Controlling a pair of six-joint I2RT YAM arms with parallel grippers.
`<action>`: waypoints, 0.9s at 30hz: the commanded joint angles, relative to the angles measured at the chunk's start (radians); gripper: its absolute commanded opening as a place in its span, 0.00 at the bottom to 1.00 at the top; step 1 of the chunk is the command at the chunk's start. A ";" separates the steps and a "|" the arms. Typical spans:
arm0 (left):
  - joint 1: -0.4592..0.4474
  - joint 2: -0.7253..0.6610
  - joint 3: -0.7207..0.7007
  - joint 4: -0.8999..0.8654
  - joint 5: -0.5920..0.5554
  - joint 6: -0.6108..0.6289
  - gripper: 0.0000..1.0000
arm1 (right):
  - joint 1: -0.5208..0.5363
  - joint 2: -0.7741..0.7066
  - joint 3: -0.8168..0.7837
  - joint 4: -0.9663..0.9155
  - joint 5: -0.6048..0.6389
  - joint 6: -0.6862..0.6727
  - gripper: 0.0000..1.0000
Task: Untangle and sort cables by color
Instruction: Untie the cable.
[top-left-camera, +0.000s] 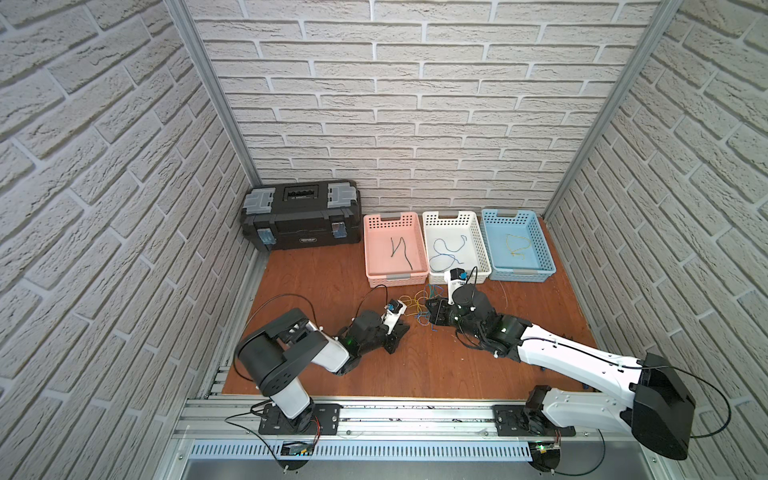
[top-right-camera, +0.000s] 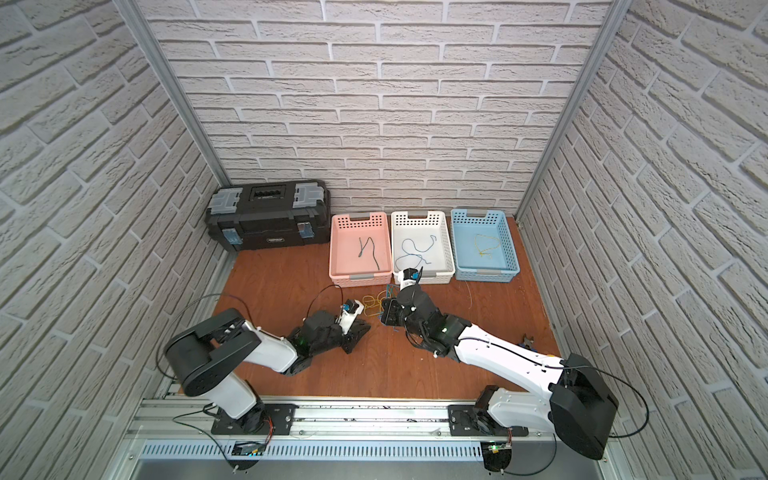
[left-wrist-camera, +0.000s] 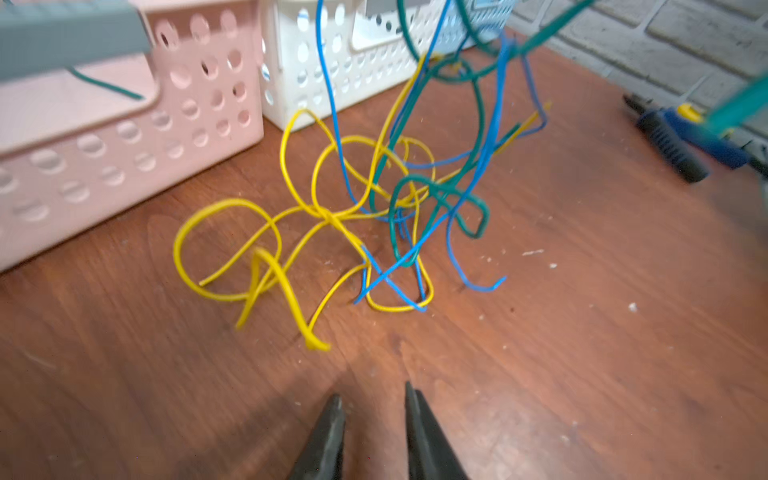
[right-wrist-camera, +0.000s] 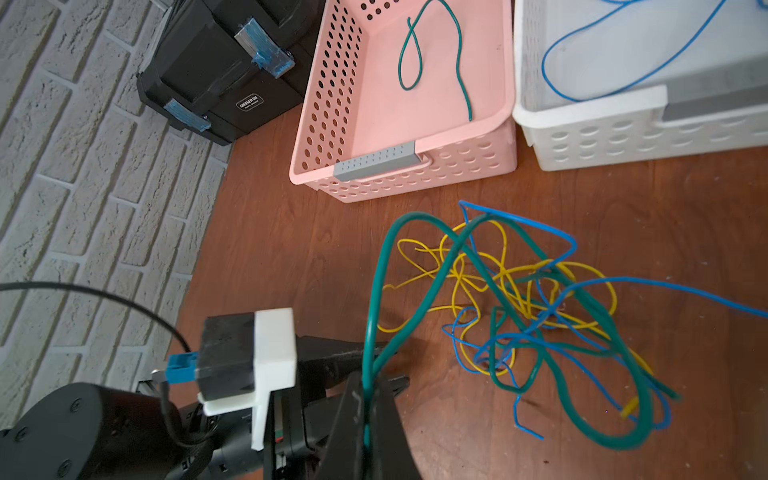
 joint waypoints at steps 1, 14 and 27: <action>-0.005 -0.118 0.012 -0.040 0.000 0.023 0.36 | -0.002 -0.003 0.015 0.051 -0.079 0.099 0.03; 0.183 -0.234 0.031 -0.104 0.104 0.214 0.28 | -0.063 -0.022 0.136 -0.205 -0.334 -0.429 0.03; 0.191 -0.165 0.138 -0.191 0.275 0.337 0.51 | -0.155 0.035 0.138 -0.169 -0.605 -0.497 0.03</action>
